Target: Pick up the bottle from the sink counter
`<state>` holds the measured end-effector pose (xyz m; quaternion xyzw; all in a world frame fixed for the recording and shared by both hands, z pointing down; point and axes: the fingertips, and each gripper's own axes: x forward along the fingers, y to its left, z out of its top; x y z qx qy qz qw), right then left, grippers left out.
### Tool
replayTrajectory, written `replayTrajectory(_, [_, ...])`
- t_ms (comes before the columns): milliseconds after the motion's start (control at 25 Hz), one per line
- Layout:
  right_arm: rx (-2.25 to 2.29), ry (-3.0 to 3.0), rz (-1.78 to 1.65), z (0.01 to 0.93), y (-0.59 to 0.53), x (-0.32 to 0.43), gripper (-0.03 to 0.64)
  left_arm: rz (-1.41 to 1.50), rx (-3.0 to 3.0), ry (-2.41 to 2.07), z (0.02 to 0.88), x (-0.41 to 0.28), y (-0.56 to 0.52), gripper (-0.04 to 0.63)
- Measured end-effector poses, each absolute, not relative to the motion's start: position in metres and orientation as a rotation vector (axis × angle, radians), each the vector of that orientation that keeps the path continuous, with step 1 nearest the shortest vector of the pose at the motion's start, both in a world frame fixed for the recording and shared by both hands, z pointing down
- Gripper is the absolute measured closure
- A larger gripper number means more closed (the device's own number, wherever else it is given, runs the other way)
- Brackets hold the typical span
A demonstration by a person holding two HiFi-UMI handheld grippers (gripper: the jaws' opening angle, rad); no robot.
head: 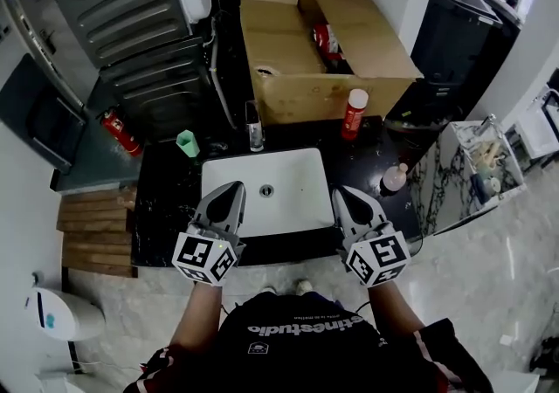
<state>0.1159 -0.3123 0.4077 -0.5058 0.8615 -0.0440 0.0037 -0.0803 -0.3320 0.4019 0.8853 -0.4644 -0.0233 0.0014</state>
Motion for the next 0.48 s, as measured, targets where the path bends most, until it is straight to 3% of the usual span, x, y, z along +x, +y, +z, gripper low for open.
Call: replayTrajectory(480, [-1.685,2.643,-0.020,0.401,-0.328,0.123,0.575,-0.084,2.830,-1.302,0.410,-0.057,-0.366,0.583])
